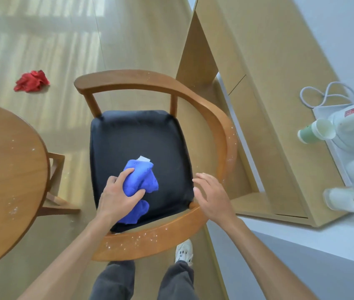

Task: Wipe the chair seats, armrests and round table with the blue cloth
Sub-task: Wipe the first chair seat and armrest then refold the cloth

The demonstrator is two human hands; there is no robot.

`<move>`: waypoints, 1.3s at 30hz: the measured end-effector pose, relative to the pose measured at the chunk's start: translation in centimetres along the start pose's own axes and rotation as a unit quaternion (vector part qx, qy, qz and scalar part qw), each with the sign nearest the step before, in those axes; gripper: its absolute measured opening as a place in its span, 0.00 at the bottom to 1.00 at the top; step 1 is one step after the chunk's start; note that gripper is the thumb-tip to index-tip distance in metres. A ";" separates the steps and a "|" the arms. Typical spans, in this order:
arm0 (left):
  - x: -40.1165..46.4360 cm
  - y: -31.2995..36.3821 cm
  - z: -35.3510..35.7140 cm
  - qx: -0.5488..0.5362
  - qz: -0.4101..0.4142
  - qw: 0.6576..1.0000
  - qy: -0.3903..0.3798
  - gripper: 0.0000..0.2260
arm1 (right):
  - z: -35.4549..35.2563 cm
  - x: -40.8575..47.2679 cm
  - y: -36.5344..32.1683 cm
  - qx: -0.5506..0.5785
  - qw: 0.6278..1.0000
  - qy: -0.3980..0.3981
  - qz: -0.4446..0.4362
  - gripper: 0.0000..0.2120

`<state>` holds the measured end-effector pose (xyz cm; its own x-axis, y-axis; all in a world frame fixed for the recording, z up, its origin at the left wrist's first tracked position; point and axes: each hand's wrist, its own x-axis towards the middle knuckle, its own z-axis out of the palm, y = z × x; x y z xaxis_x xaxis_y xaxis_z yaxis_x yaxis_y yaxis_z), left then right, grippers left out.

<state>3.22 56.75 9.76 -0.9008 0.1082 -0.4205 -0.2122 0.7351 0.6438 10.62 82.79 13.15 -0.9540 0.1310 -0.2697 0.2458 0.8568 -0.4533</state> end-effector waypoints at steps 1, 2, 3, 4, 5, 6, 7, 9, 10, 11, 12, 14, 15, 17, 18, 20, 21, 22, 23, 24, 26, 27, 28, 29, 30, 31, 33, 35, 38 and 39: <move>-0.6 1.0 0.6 -0.005 0.003 1.000 0.005 0.28 | -0.6 -0.4 0.6 0.007 1.000 0.007 -0.001 0.15; -1.2 2.0 1.3 -0.005 0.005 1.000 0.012 0.27 | -1.1 -0.7 1.3 0.015 1.000 0.011 -0.003 0.14; -1.9 3.1 2.1 0.000 0.008 1.000 0.020 0.26 | -1.6 -0.8 2.1 0.024 1.000 0.014 -0.006 0.14; -2.7 4.2 3.1 0.010 0.011 1.000 0.027 0.26 | -2.0 -0.9 2.9 0.031 0.999 0.016 -0.011 0.14; -3.7 5.2 4.3 0.022 0.013 0.999 0.035 0.25 | -2.3 -0.9 3.7 0.036 0.999 0.017 -0.019 0.14; -4.8 6.2 5.6 0.033 0.016 0.998 0.046 0.25 | -2.4 -0.9 4.2 0.039 0.999 0.020 -0.031 0.14; -5.9 7.1 7.1 0.042 0.016 0.997 0.058 0.26 | -2.4 -0.9 4.7 0.043 0.998 0.022 -0.045 0.13; -8.1 8.5 10.5 0.058 0.001 0.995 0.085 0.28 | -2.2 -1.1 5.4 0.048 0.996 0.018 -0.069 0.13; -9.0 9.0 12.3 0.072 -0.006 0.993 0.097 0.28 | -1.9 -1.2 5.7 0.051 0.996 0.013 -0.078 0.13; -9.9 9.3 14.1 0.094 -0.011 0.990 0.106 0.29 | -1.6 -1.4 6.0 0.054 0.995 0.008 -0.087 0.13; -10.4 9.4 15.7 0.128 -0.011 0.985 0.113 0.29 | -1.3 -1.6 6.3 0.057 0.994 0.004 -0.094 0.13; -10.8 9.2 18.2 0.222 -0.014 0.968 0.114 0.29 | -0.4 -2.0 7.1 0.065 0.993 0.000 -0.103 0.13; -10.7 8.8 19.0 0.250 -0.016 0.961 0.120 0.29 | 0.1 -2.2 7.5 0.071 0.992 -0.001 -0.104 0.12; -10.4 8.0 19.9 0.266 -0.004 0.954 0.140 0.27 | 1.1 -2.6 8.2 0.076 0.992 -0.005 -0.102 0.12; -10.4 7.6 20.1 0.264 0.009 0.954 0.144 0.27 | 1.6 -2.8 8.4 0.075 0.992 -0.007 -0.102 0.12; -10.8 6.7 19.7 0.248 0.044 0.957 0.145 0.30 | 2.9 -3.3 8.4 0.072 0.992 -0.014 -0.103 0.12; -11.1 5.8 19.0 0.241 0.061 0.956 0.155 0.31 | 3.6 -3.6 8.2 0.071 0.992 -0.017 -0.106 0.12; -11.5 4.4 18.0 0.235 0.073 0.953 0.175 0.31 | 4.4 -3.8 7.9 0.068 0.991 -0.018 -0.112 0.12; -11.8 2.4 16.6 0.232 0.076 0.950 0.197 0.28 | 5.1 -3.9 7.4 0.061 0.991 -0.019 -0.122 0.12; -12.3 0.0 14.8 0.229 0.068 0.947 0.215 0.25 | 5.9 -4.1 6.9 0.048 0.989 -0.019 -0.135 0.11; -13.1 -4.9 10.7 0.220 0.035 0.943 0.248 0.22 | 7.6 -4.4 5.5 0.016 0.986 -0.014 -0.166 0.11; -13.4 -7.0 8.7 0.213 0.017 0.943 0.255 0.23 | 8.4 -4.6 4.7 0.002 0.983 -0.008 -0.185 0.11; -13.4 -8.5 7.1 0.208 0.004 0.945 0.254 0.24 | 9.2 -4.8 4.0 -0.009 0.980 -0.003 -0.200 0.11; -13.1 -9.5 6.0 0.207 0.003 0.945 0.255 0.24 | 10.0 -4.9 3.2 -0.019 0.977 0.003 -0.210 0.10; -12.8 -10.1 5.5 0.210 0.008 0.943 0.258 0.25 | 10.6 -5.0 2.5 -0.030 0.976 0.006 -0.217 0.10; -12.6 -10.3 5.4 0.212 0.011 0.941 0.262 0.25 | 11.1 -5.0 2.1 -0.043 0.975 0.005 -0.218 0.10; -12.7 -9.7 6.1 0.206 -0.002 0.937 0.282 0.25 | 11.8 -5.0 1.7 -0.066 0.975 0.005 -0.212 0.10; -13.1 -8.2 8.4 0.203 -0.016 0.931 0.302 0.25 | 12.1 -4.9 1.7 -0.097 0.972 0.016 -0.214 0.11; -13.3 -4.0 13.2 0.204 0.033 0.937 0.282 0.26 | 12.6 -4.9 2.0 -0.138 0.964 0.026 -0.225 0.16; -13.3 -2.8 14.3 0.203 0.051 0.939 0.273 0.27 | 12.8 -4.8 2.1 -0.152 0.962 0.026 -0.227 0.18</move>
<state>21.20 62.85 4.37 -0.9921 -0.0859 0.0909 -0.0527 0.9463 0.3189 17.90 77.59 2.63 -0.9604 -0.2726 -0.0573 -0.2513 0.9368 -0.2434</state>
